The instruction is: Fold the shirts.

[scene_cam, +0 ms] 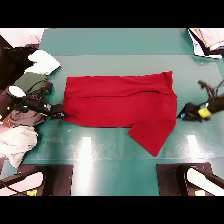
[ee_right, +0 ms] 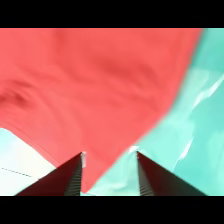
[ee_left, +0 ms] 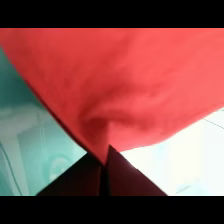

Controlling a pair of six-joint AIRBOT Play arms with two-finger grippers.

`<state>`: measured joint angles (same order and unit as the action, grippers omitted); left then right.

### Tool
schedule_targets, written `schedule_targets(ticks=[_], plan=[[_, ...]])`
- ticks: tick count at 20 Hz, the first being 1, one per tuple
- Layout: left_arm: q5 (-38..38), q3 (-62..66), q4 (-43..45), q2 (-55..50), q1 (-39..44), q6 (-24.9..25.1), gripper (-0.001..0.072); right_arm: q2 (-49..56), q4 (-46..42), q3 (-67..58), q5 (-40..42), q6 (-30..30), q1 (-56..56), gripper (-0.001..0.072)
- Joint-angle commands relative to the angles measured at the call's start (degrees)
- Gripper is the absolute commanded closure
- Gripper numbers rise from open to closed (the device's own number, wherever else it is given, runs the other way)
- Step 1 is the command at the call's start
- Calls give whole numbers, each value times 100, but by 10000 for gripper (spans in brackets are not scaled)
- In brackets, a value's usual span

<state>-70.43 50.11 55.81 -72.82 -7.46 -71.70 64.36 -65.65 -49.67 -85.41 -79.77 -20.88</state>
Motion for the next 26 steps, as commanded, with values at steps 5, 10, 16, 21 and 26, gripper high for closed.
schedule_targets(ticks=[5, 10, 16, 21, 26], plan=[[-155, 179, -52, 63, 4, -9, 686, -472, 262, 2052, 986, 42, 149, 303], [-210, 179, -52, 63, 4, -9, 686, -470, 308, 2135, 1746, -37, 601, 376], [-219, 179, -48, 63, 4, 0, 686, -476, 302, 2131, 2046, -24, 584, 695], [-350, 221, 476, 568, 4, -46, 688, -1040, -640, 1182, 741, 22, 584, 700], [-1360, 48, 710, 1578, 4, -52, 688, -2424, -1036, 861, -1073, -118, 588, 702]])
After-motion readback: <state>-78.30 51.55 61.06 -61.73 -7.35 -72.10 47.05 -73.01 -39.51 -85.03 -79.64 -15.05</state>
